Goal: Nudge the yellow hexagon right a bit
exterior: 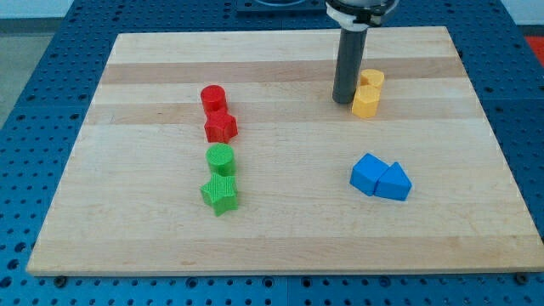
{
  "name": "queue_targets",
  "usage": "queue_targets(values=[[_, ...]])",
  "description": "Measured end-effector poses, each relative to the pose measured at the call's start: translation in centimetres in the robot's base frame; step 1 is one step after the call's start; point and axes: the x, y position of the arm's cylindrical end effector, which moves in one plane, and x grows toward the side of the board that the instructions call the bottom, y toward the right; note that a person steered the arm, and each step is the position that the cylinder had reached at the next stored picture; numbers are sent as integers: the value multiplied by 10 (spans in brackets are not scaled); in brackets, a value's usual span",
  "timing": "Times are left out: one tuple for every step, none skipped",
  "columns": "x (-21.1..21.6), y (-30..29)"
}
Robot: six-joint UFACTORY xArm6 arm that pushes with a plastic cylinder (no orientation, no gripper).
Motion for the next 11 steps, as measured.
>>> queue_targets(values=[[0,14],[0,14],[6,-26],[15,-57],[11,-50],[9,-37],[27,-37],[35,-37],[37,-28],[35,-7],[35,-7]])
